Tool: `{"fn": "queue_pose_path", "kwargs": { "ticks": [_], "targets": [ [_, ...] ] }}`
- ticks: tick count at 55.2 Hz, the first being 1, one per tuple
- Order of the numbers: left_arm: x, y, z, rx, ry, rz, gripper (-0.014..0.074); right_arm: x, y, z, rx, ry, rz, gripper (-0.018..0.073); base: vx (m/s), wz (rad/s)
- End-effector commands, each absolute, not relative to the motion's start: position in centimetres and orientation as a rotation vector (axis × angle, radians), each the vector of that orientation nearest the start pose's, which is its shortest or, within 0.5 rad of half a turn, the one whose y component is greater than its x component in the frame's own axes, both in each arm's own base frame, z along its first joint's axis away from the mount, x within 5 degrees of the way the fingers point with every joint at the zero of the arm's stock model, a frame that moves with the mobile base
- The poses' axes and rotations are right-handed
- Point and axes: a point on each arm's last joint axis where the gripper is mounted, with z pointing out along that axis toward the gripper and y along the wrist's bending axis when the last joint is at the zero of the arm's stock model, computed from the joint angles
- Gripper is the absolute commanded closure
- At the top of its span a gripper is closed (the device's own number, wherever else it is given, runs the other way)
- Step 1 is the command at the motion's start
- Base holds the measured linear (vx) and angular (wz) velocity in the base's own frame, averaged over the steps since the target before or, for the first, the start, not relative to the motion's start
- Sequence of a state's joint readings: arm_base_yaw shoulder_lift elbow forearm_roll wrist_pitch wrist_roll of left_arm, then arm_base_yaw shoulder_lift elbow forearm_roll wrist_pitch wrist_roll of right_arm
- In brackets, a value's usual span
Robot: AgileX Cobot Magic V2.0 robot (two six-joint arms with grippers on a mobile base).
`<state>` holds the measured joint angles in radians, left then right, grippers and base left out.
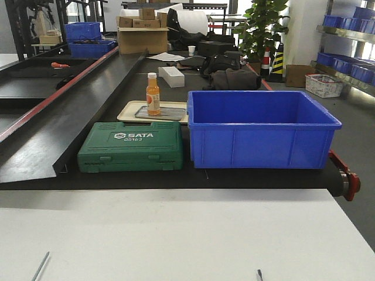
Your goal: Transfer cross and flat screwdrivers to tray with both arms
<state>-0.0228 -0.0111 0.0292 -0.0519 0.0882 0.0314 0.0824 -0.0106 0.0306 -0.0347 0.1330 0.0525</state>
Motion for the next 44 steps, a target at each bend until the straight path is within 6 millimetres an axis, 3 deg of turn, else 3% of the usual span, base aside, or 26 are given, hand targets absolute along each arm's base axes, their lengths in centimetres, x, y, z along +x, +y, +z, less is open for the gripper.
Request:
{"fn": "queue_pose_path", "kwargs": {
  "ticks": [1,18,26,33,44],
  "targets": [
    [5.5,-0.1,21.7,-0.012,1.441,-0.045,0.0602,5.7,0.4,19.7,-0.052,1.551,0.066,0.0567,0.00,0.00],
    [5.4,-0.1,22.4,-0.016,1.361,-0.043,0.0602,5.7,0.4,19.8,-0.053,1.539,0.066,0.0567,0.00,0.00],
    [5.1,0.0,23.5,-0.018,1.289,-0.042,0.0602,5.5,0.5,21.0,-0.053,1.410,0.073,0.0567,0.00,0.00],
    [4.4,0.0,26.2,-0.019,1.186,-0.044,0.0600,5.0,0.4,23.7,-0.030,1.224,0.103,0.0567,0.00,0.00],
    [3.3,0.0,32.9,-0.023,1.071,-0.055,0.0589,5.7,0.4,30.2,-0.035,1.354,0.087,0.0565,0.00,0.00]
  ]
}}
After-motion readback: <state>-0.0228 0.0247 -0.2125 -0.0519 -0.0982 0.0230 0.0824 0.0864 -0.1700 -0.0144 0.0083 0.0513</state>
